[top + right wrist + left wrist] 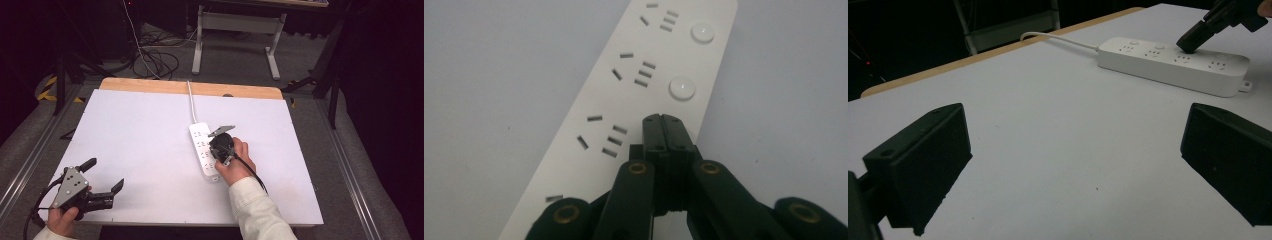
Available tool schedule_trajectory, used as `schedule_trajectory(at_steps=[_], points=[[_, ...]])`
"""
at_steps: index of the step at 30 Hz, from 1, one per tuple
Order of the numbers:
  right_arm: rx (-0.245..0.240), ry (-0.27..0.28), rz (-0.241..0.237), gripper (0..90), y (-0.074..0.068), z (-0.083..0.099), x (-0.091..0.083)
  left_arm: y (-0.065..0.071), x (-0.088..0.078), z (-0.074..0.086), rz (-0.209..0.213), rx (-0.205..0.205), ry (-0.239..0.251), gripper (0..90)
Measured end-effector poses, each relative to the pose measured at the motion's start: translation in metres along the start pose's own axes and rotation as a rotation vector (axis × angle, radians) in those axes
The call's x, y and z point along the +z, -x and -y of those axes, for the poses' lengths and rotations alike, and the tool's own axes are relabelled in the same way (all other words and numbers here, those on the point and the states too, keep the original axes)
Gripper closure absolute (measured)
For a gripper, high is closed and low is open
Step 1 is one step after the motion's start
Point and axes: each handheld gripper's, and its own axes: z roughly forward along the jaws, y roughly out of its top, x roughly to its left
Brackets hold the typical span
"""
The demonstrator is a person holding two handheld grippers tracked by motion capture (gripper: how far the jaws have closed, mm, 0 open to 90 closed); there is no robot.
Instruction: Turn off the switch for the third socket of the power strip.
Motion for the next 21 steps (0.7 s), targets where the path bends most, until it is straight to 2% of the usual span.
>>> schedule_trajectory(at_steps=[4,8,9,11,13,16,21], points=[[0.0,-0.003,-0.002,90.0,0.0,0.0,0.0,0.0,0.0,0.0,-0.002,0.001,0.0,0.3],[-0.015,0.005,0.009,90.0,-0.002,0.001,0.0,0.0,0.0,0.0,-0.003,-0.003,-0.001,0.2],[-0.019,0.032,0.024,90.0,-0.003,0.001,-0.002,0.0,0.0,0.0,-0.006,-0.002,-0.001,0.3],[-0.041,0.026,0.017,90.0,-0.005,0.001,-0.005,-0.001,0.0,0.0,-0.004,-0.002,-0.002,0.3],[-0.057,0.069,0.016,90.0,-0.007,0.002,-0.008,-0.001,0.001,0.0,-0.006,-0.005,0.0,0.3],[-0.041,0.135,0.004,90.0,-0.007,0.0,-0.018,0.0,0.001,0.0,-0.006,-0.003,-0.002,0.3],[-0.028,0.164,-0.012,90.0,-0.004,-0.004,-0.029,0.0,0.001,0.0,-0.006,-0.002,-0.001,0.2]])
